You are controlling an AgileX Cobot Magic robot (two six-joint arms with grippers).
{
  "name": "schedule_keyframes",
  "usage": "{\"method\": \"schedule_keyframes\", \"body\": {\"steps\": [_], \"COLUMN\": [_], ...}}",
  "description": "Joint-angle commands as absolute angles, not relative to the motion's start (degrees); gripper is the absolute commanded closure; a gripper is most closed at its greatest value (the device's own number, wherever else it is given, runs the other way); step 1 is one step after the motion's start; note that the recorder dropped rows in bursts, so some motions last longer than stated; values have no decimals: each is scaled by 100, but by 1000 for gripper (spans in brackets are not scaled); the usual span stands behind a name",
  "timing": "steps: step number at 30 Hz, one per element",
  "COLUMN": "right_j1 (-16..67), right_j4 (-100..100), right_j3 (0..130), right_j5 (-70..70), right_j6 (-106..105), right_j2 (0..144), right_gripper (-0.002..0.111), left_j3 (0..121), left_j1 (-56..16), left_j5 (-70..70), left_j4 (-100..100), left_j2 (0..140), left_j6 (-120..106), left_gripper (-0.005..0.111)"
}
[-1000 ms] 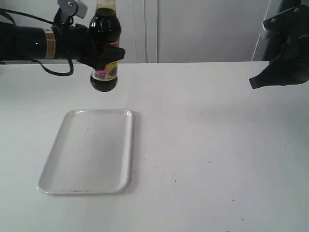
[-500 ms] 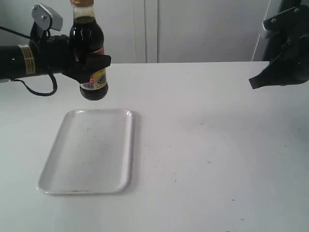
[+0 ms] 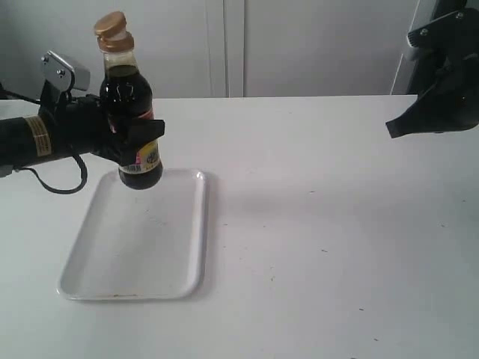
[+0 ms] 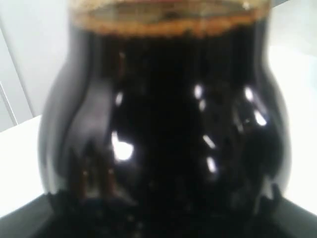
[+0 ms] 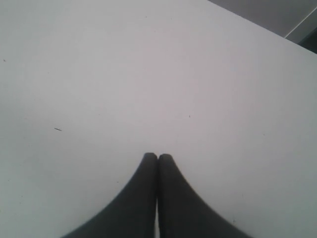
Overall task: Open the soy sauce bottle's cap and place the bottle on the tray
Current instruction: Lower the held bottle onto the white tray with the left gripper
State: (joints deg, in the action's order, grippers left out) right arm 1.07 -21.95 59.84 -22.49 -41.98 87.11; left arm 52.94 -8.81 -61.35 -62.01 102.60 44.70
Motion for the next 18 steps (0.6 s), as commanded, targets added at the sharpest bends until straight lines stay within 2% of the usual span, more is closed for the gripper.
{"method": "schedule_keyframes", "body": {"steps": [1, 18], "right_j1": [65, 65], "right_j4": [-2216, -2282], "right_j3": [5987, 5987], "right_j5": [-2282, -2273], "right_j6": [-4181, -4181], "right_j2": [8705, 9057], "right_gripper": [108, 108], "left_j3": [5044, 4184], "left_j1": [-860, -860], "left_j5": [-6946, -6996], "left_j4": [-5650, -5263], "left_j2": [10060, 10060], "left_j6": [4119, 3404], "left_gripper": [107, 107]}}
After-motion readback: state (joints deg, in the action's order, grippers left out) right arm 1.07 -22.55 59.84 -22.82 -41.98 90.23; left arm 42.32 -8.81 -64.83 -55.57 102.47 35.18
